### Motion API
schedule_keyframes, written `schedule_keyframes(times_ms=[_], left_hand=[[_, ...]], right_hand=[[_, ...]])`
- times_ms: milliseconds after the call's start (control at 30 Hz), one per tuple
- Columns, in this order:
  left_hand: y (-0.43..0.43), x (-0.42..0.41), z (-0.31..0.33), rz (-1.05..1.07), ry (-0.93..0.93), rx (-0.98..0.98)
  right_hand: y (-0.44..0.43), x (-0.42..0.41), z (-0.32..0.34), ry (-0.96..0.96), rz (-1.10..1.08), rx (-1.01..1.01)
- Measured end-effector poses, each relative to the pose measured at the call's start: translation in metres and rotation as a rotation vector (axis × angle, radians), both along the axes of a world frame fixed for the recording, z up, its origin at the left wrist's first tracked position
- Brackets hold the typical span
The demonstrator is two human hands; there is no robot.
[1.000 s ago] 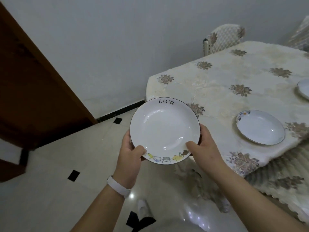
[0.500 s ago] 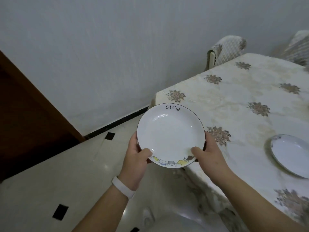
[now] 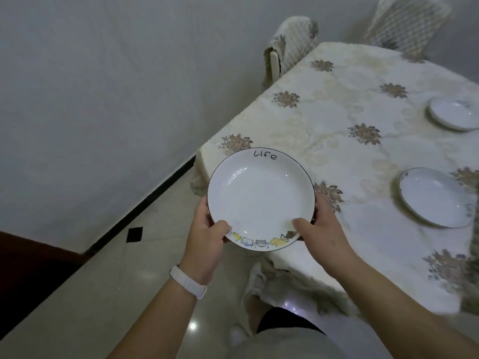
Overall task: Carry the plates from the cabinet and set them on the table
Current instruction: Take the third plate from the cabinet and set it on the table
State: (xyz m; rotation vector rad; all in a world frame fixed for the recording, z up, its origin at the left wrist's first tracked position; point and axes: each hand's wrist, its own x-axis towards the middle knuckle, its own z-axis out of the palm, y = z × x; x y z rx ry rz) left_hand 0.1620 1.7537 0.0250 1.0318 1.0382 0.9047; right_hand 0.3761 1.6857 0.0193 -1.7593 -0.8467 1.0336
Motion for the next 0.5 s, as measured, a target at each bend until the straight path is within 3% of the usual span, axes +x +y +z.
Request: schedule_keyframes(times_ms=[500], left_hand=[[0.206, 0.057, -0.036, -0.138, 0.212, -0.109]], right_hand=[[0.173, 0.04, -0.054, 0.14, -0.143, -0.065]])
